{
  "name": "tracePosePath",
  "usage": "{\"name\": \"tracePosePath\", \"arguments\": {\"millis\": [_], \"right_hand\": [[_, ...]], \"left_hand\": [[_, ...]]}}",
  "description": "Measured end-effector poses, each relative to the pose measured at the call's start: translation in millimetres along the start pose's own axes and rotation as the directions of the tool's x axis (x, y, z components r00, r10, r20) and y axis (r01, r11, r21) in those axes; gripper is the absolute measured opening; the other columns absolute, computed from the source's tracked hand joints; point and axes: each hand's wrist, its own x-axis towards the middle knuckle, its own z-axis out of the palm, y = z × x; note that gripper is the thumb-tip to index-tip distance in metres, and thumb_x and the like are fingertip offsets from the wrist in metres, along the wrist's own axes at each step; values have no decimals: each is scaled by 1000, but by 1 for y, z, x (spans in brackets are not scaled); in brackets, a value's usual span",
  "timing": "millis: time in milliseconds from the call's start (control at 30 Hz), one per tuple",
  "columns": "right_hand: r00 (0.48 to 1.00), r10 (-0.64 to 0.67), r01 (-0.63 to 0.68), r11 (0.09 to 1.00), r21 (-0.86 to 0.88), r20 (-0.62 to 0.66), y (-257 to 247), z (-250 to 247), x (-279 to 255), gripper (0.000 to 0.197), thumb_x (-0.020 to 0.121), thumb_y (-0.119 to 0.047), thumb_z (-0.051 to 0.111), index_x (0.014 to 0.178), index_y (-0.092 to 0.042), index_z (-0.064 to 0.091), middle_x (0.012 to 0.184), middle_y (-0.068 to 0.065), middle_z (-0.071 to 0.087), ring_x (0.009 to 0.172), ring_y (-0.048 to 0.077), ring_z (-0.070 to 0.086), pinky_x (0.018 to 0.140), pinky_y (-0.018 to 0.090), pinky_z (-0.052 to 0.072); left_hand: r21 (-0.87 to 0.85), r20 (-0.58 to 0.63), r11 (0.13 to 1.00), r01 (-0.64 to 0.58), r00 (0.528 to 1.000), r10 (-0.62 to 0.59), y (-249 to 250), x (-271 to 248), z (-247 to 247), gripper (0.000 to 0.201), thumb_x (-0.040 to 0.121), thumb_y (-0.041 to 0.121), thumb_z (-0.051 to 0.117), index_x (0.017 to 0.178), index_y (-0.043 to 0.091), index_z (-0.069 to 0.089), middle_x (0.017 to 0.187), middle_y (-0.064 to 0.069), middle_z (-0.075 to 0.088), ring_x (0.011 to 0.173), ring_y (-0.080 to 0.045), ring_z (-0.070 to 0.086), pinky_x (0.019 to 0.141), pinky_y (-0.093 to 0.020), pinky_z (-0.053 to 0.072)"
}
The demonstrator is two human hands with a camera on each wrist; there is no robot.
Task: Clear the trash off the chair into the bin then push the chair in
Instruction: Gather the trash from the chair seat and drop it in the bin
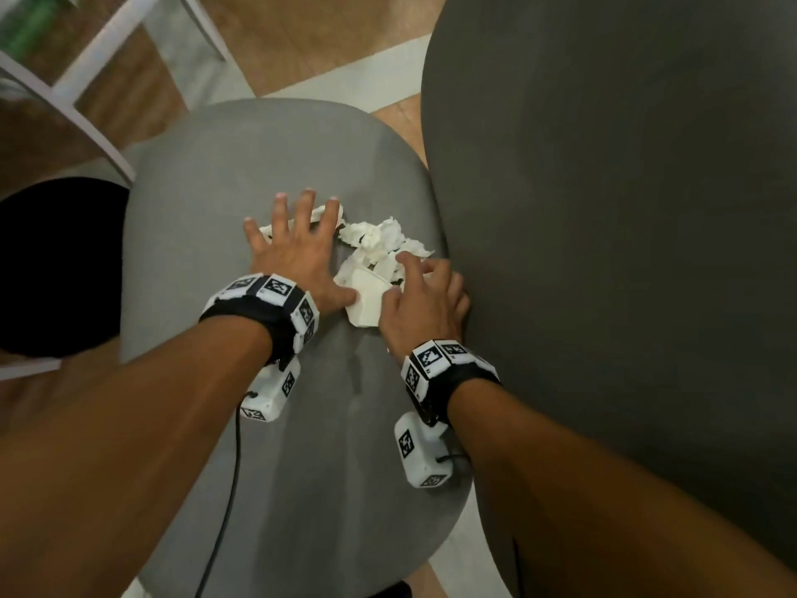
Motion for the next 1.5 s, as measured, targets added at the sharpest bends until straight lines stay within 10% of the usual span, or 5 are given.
{"name": "tracePosePath", "arguments": {"millis": [367,600,733,1033,1500], "right_hand": [[950,98,-197,926,323,298,1,27,11,97,81,-33,74,156,-19,13,158,8,29,145,28,28,119,42,28],[932,16,-162,912,377,363,-1,32,-2,47,77,-45,55,122,-32,58,114,-2,68,105,23,66,93,43,54],[932,-78,-73,917,392,355,-8,34,-18,43,77,-56,46,114,-36,56,99,-6,73,92,22,70,83,45,57],[899,-327,192,891,411,290,-57,21,-58,22,90,-36,59,98,-17,67,92,2,72,87,21,66,76,30,52],[732,-531,324,822,469,426,-181,91,-251,17,89,-30,56,86,-15,64,87,8,70,77,19,57,70,23,37]], "left_hand": [[-602,-33,798,-38,999,22,5,-25,42,53,76,5,61,125,18,45,126,-3,47,117,-25,43,98,-36,42],[-719,269,630,294,953,-138,22,-25,24,62,75,21,70,134,23,50,129,-3,53,109,-21,59,87,-26,46],[-789,242,542,287,958,-155,14,-40,15,11,81,14,64,92,15,65,80,-1,69,71,-17,64,60,-25,46],[-907,220,319,275,955,-199,-38,-92,11,8,60,24,54,63,17,58,56,5,57,57,-17,53,60,-31,42],[-945,230,117,306,873,-431,-192,-298,41,9,65,20,54,59,14,58,48,8,54,51,-10,52,54,-29,40]]}}
